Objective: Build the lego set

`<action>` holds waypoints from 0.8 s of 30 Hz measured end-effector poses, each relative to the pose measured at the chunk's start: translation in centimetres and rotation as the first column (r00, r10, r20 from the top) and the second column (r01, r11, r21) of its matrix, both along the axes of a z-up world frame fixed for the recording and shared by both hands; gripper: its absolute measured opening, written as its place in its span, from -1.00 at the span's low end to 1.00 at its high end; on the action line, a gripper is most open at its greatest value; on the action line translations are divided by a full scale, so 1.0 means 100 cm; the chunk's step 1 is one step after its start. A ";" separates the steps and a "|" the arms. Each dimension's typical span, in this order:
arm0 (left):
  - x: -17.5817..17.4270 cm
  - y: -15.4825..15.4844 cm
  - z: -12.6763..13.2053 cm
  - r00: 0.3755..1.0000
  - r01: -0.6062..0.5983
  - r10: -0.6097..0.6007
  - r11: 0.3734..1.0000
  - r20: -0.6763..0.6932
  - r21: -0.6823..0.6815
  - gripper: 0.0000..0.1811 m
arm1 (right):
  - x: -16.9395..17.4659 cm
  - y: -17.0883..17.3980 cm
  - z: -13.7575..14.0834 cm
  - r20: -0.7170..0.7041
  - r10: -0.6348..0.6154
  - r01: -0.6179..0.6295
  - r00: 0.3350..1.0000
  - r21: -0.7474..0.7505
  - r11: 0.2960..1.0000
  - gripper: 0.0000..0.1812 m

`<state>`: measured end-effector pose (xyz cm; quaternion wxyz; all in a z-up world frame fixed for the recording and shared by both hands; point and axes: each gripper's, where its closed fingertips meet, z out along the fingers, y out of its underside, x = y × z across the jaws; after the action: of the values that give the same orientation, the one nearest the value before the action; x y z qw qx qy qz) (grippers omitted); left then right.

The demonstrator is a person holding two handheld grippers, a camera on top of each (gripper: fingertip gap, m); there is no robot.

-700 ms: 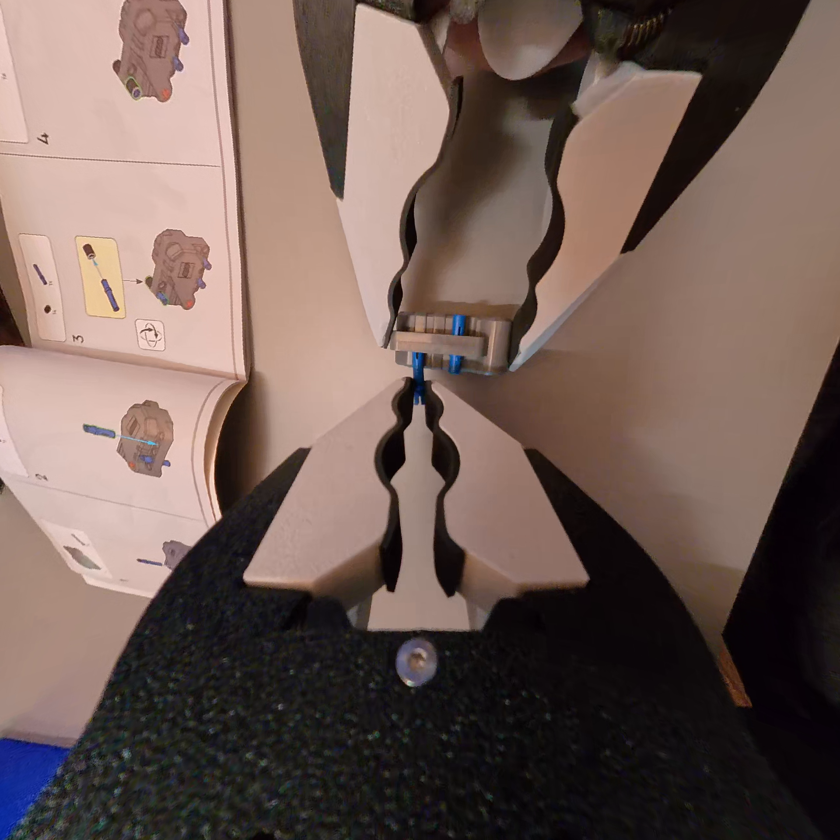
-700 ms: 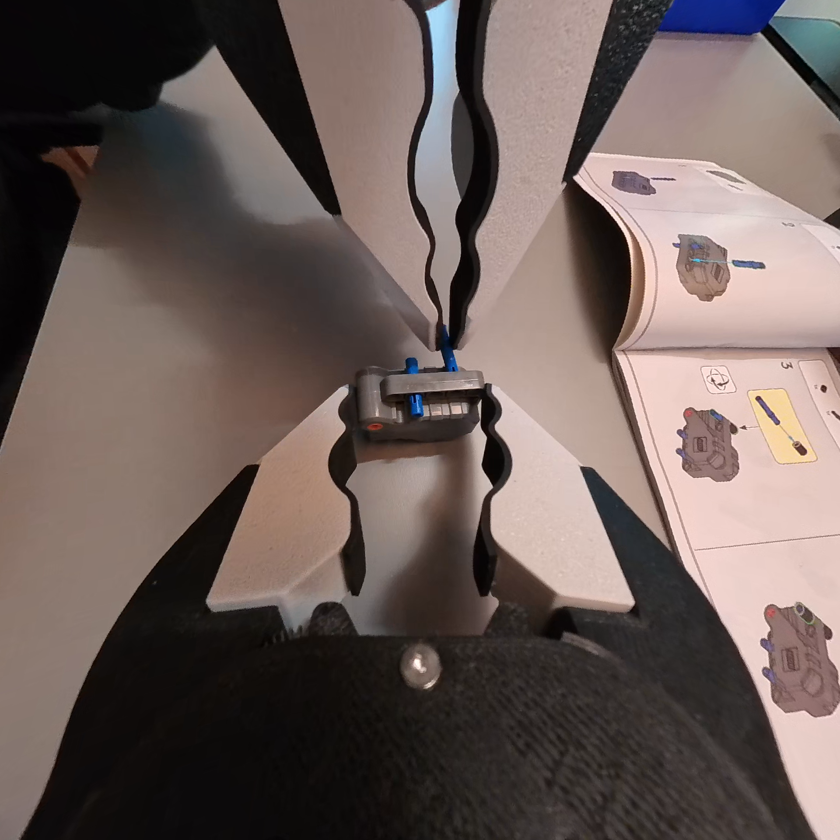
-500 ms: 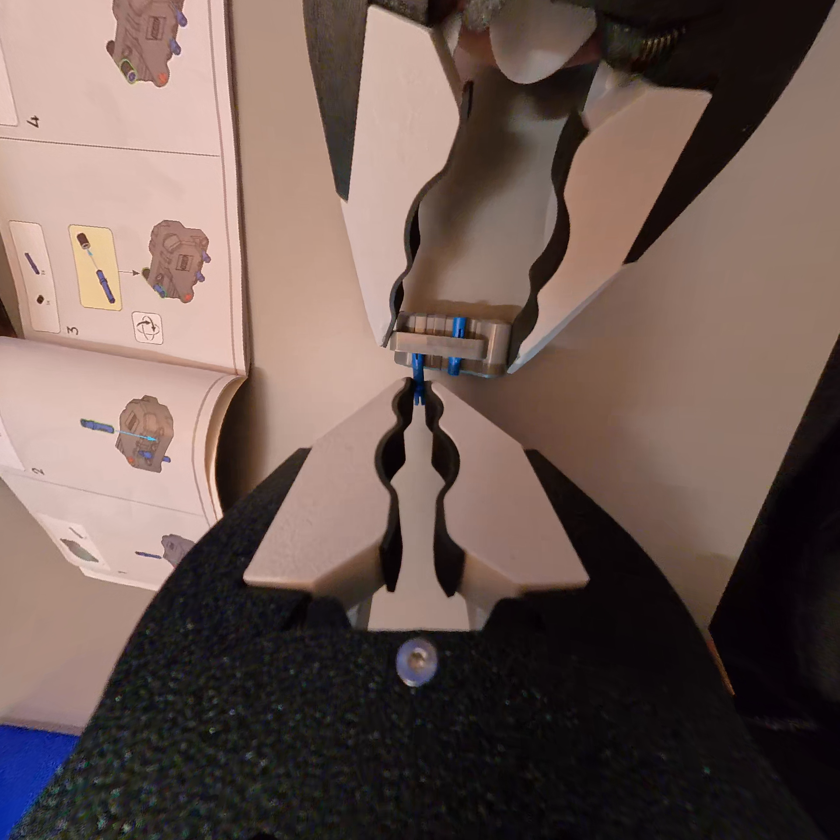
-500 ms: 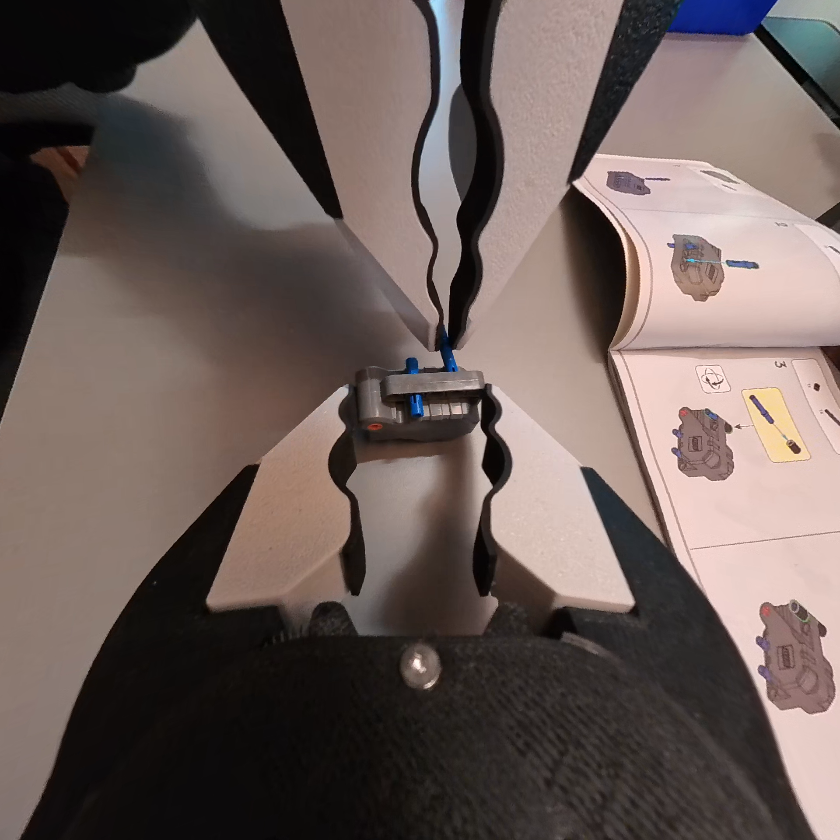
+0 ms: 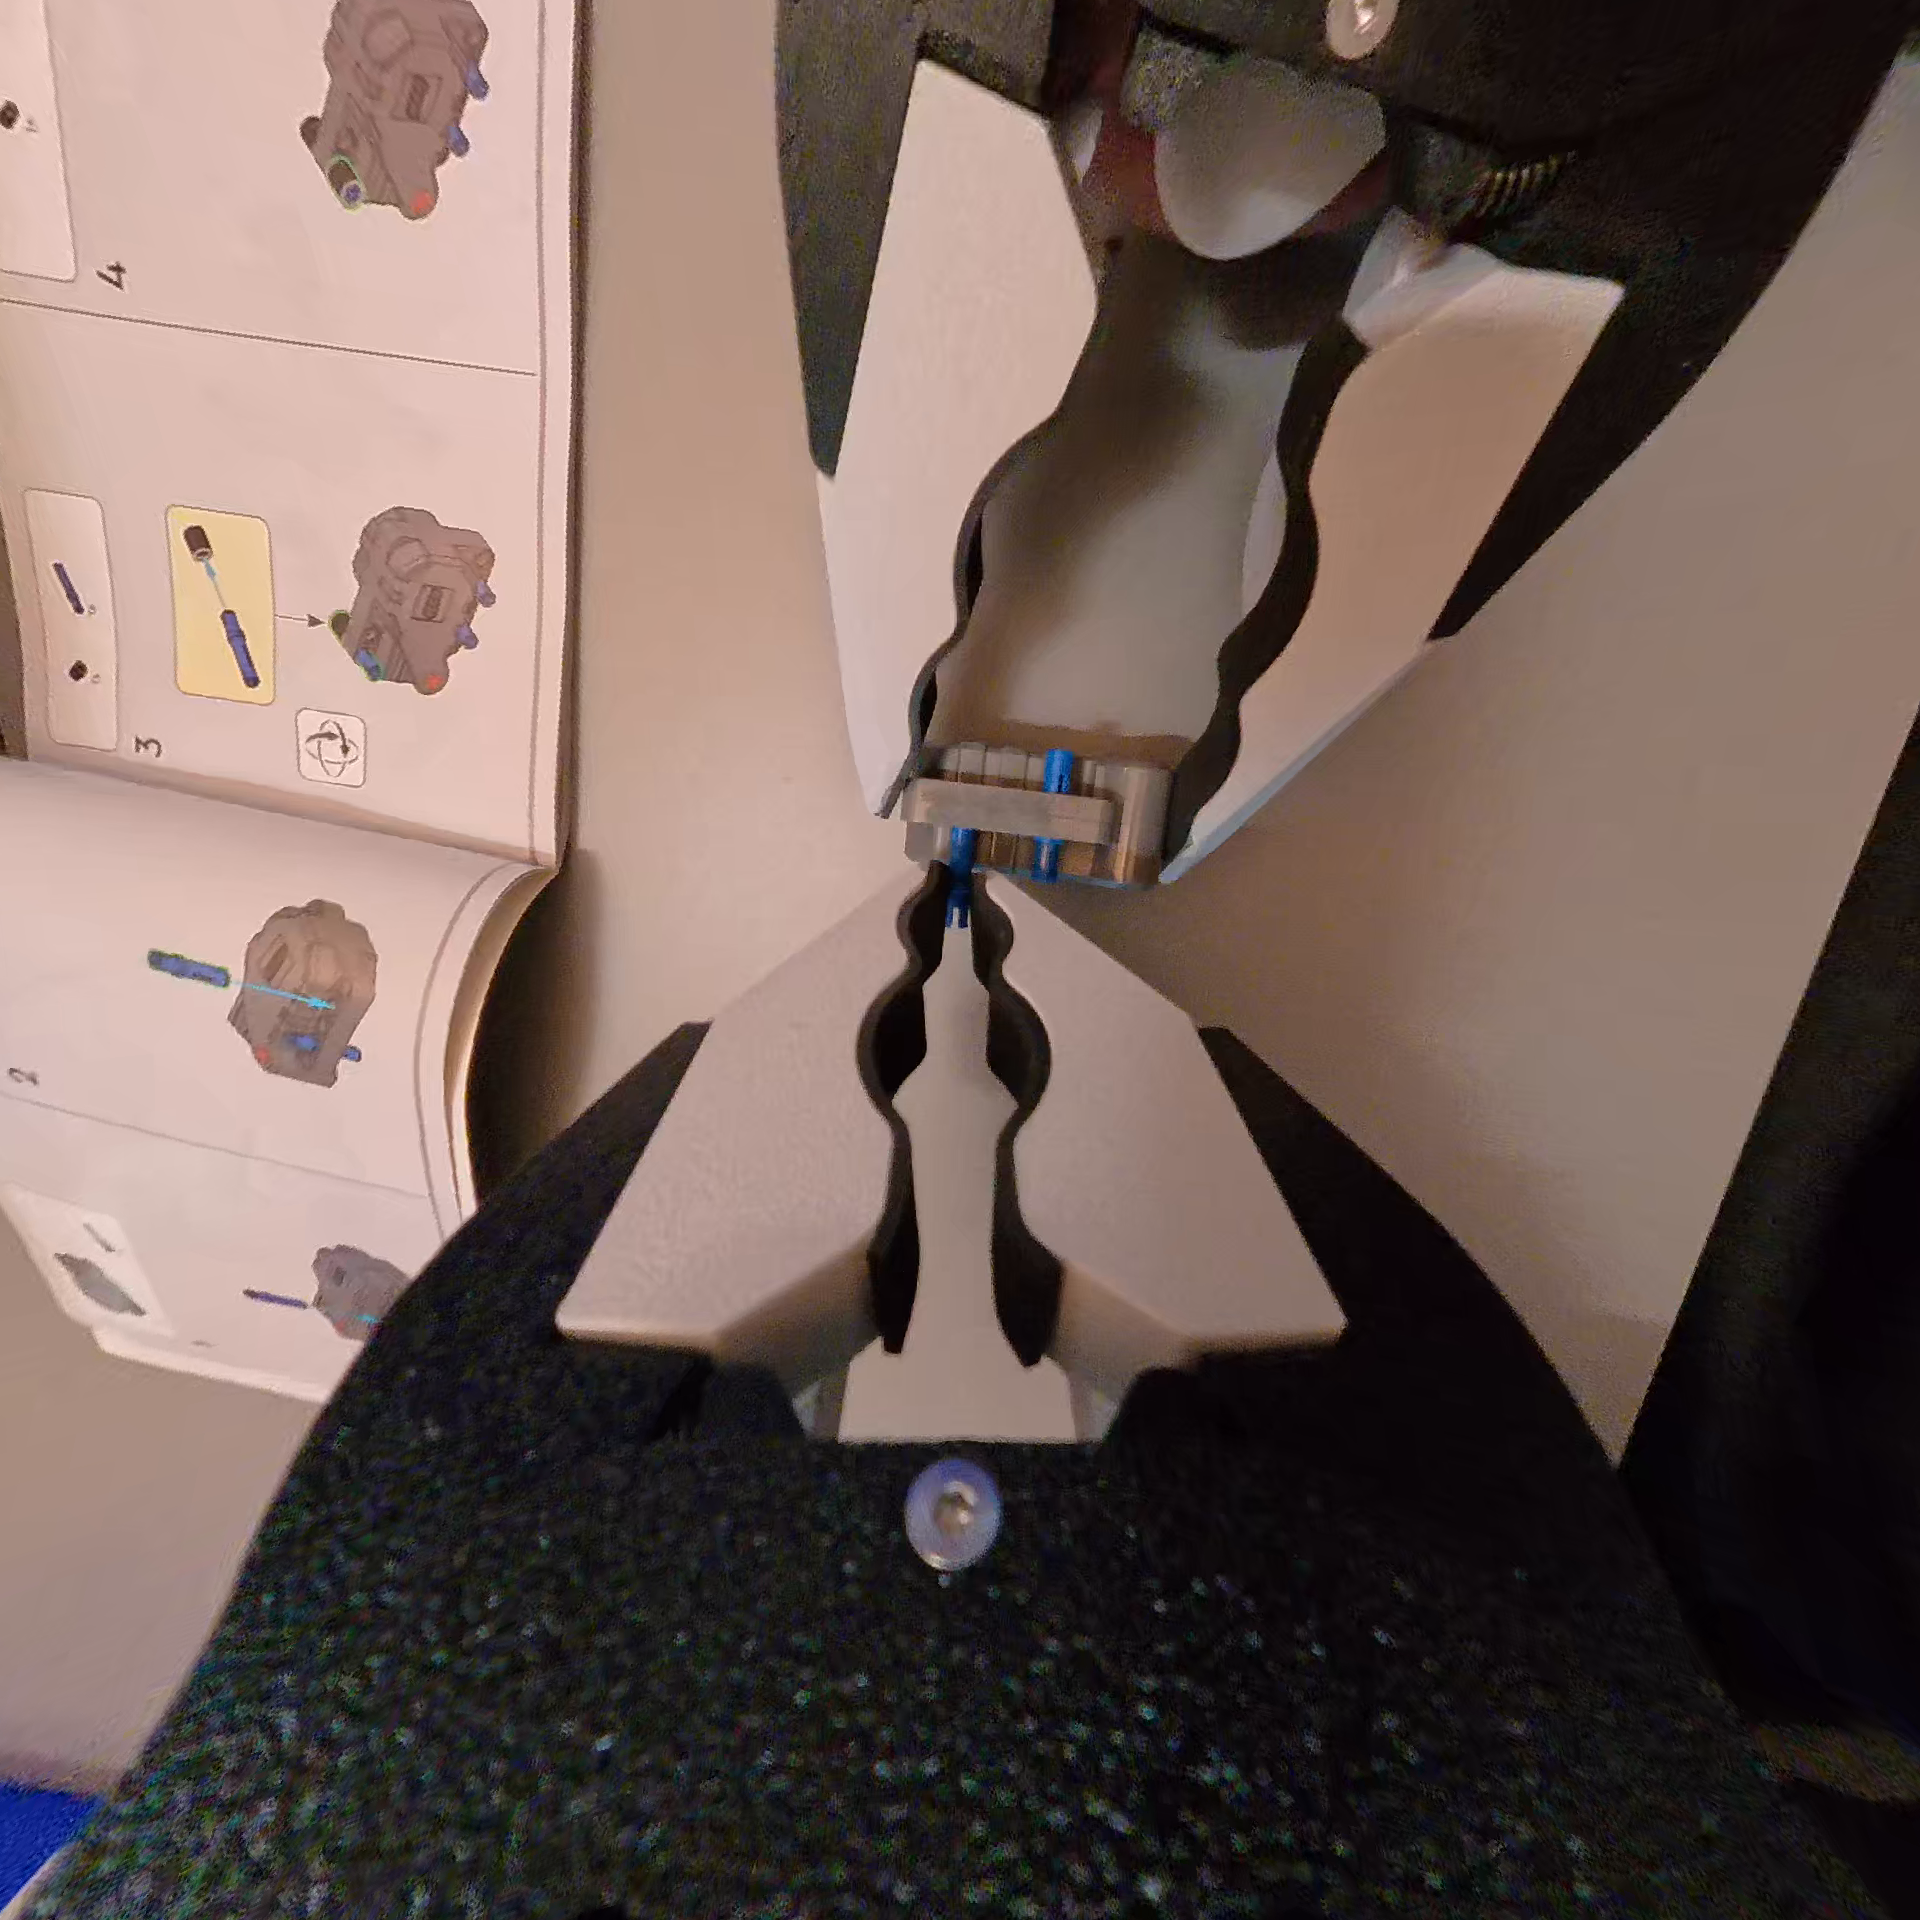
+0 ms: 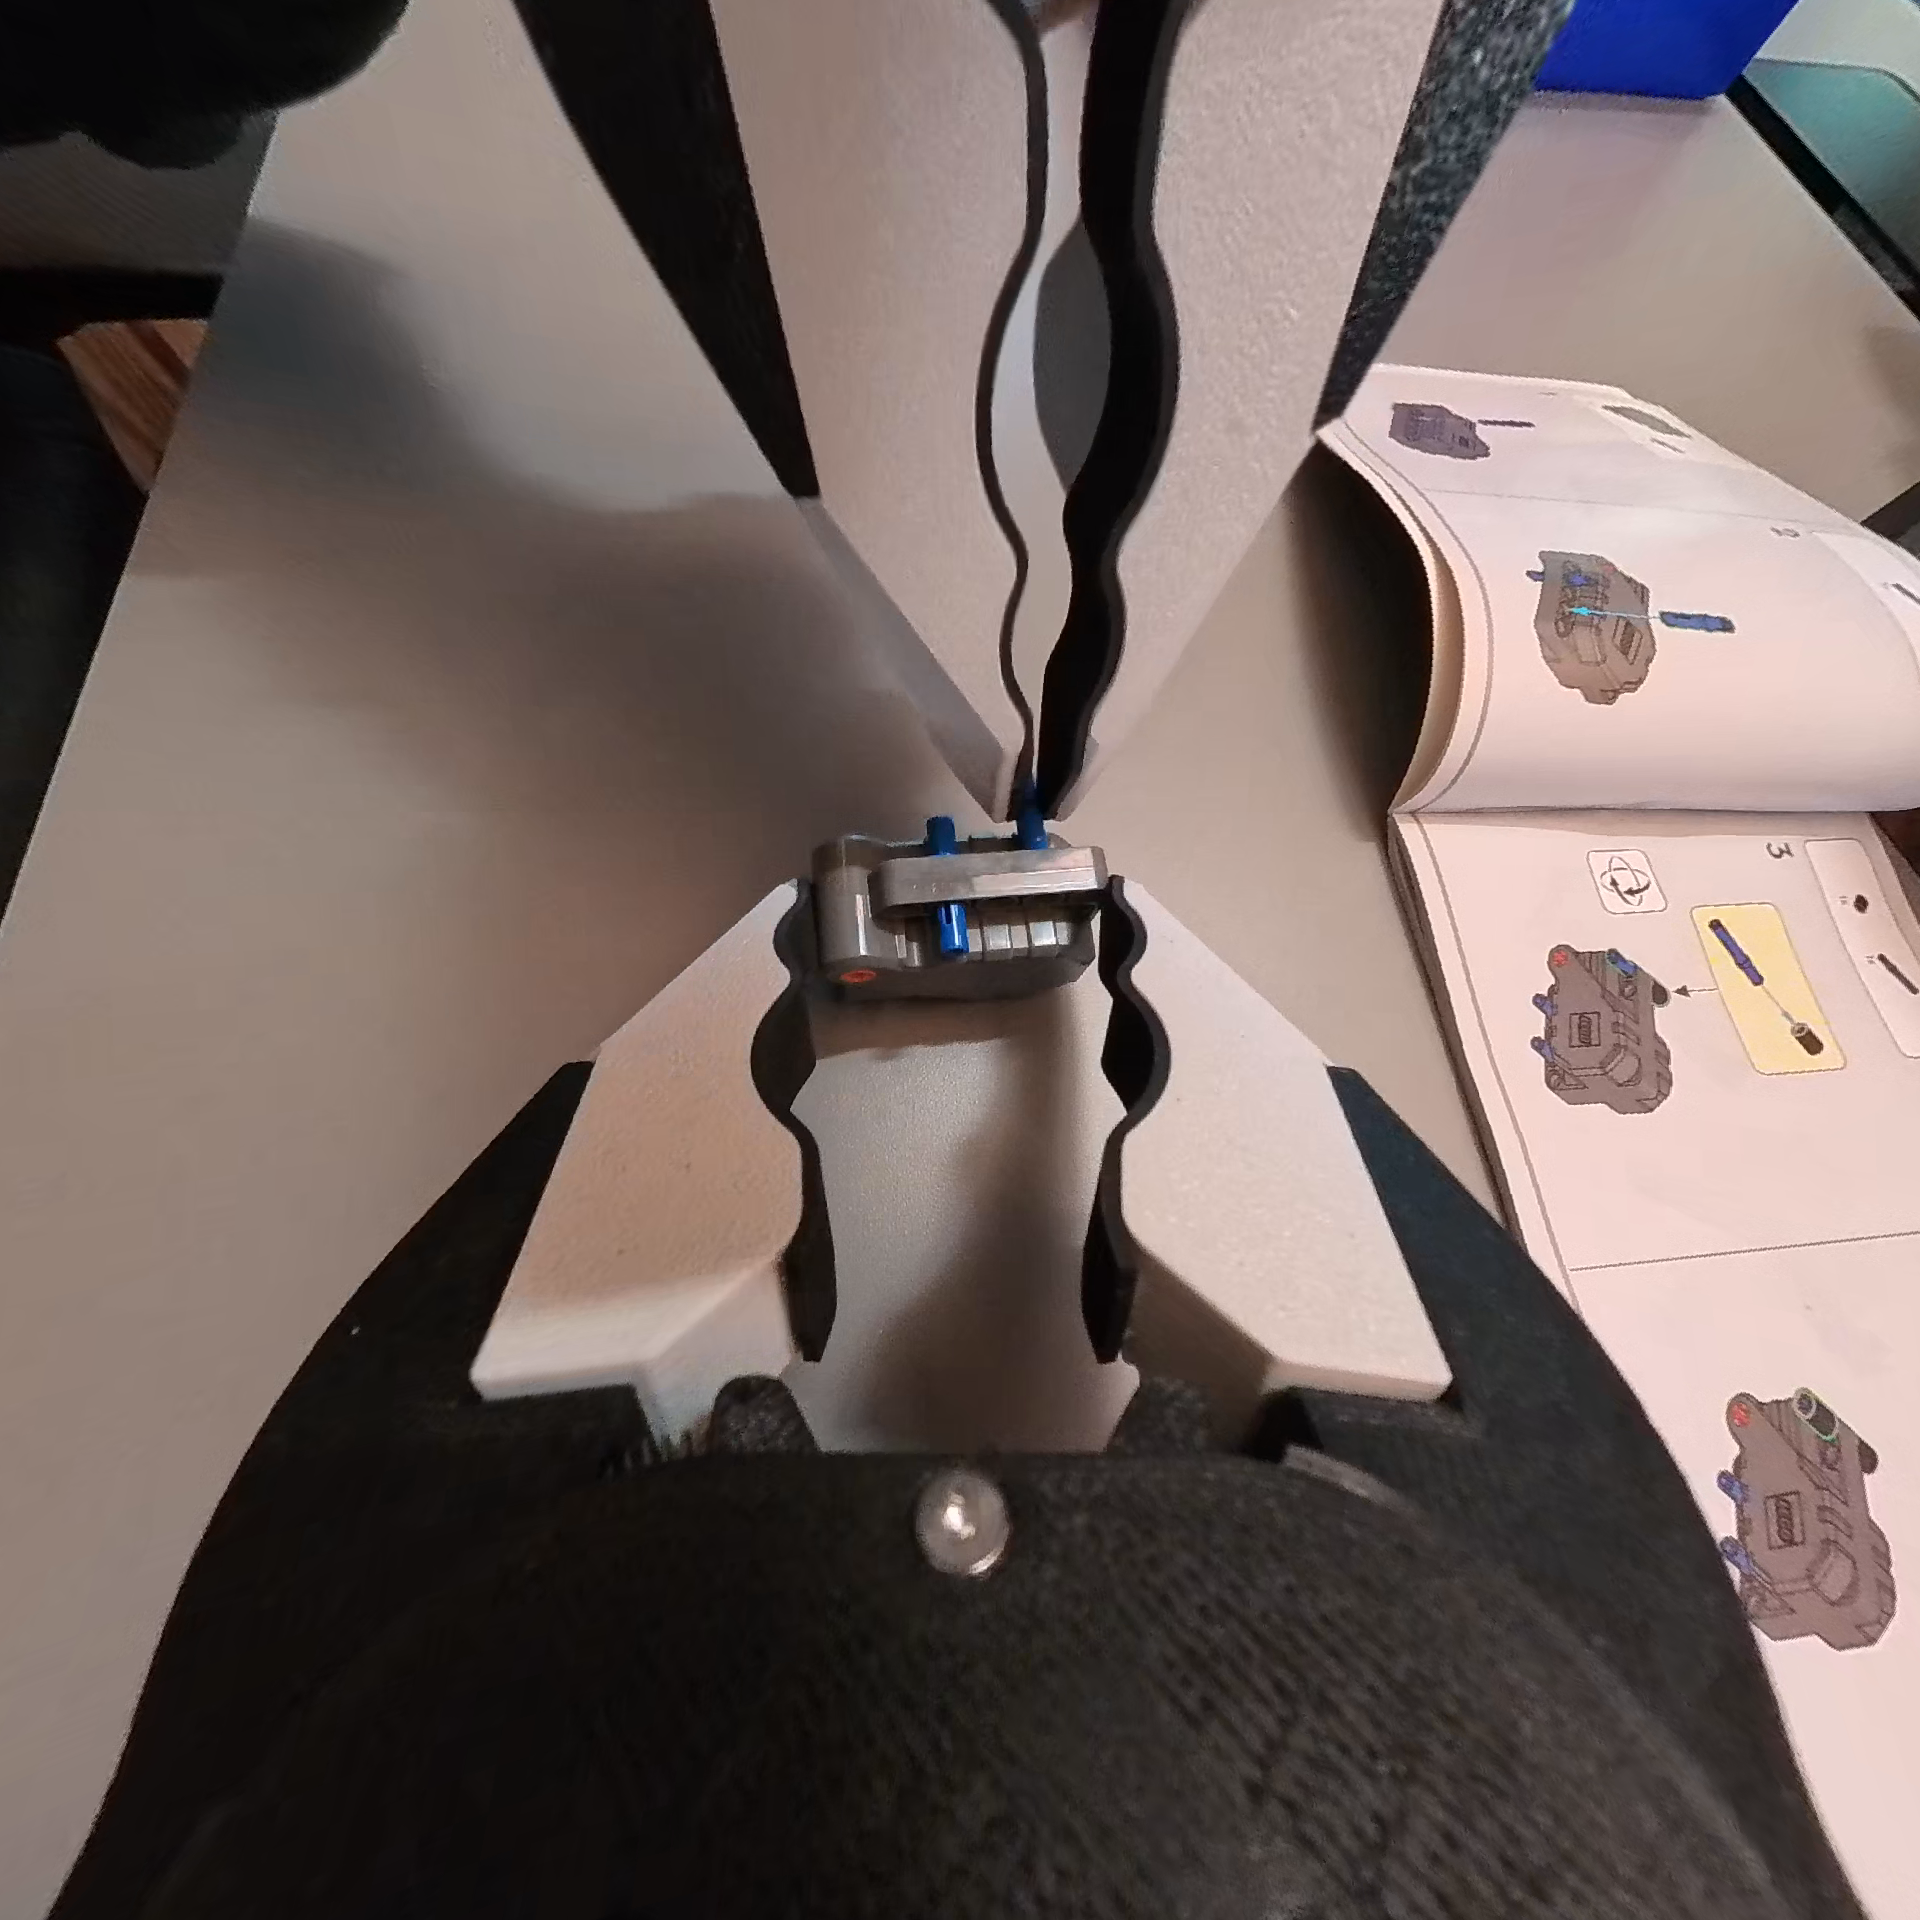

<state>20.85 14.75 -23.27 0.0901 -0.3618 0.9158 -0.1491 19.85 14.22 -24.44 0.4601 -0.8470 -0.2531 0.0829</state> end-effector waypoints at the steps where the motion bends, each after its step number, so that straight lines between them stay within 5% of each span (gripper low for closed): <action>1: 0.000 0.000 0.000 1.000 0.012 -0.011 1.000 0.022 -0.017 -0.99 | 0.000 0.000 0.000 -0.001 0.000 0.000 1.000 0.000 1.000 -0.42; 13: -0.002 0.008 0.012 0.922 0.015 0.127 0.932 0.365 -0.361 -0.90 | 0.000 0.000 0.000 -0.010 0.003 -0.004 1.000 -0.007 1.000 -0.42; 24: -0.004 0.004 -0.003 0.925 0.017 0.168 0.877 0.340 -0.480 -0.93 | -0.001 0.000 0.000 -0.015 0.005 -0.005 1.000 -0.011 1.000 -0.42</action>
<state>20.50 15.14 -23.59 0.1762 -0.3739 0.8023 -0.4307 19.79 14.24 -24.47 0.4570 -0.8482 -0.2515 0.0918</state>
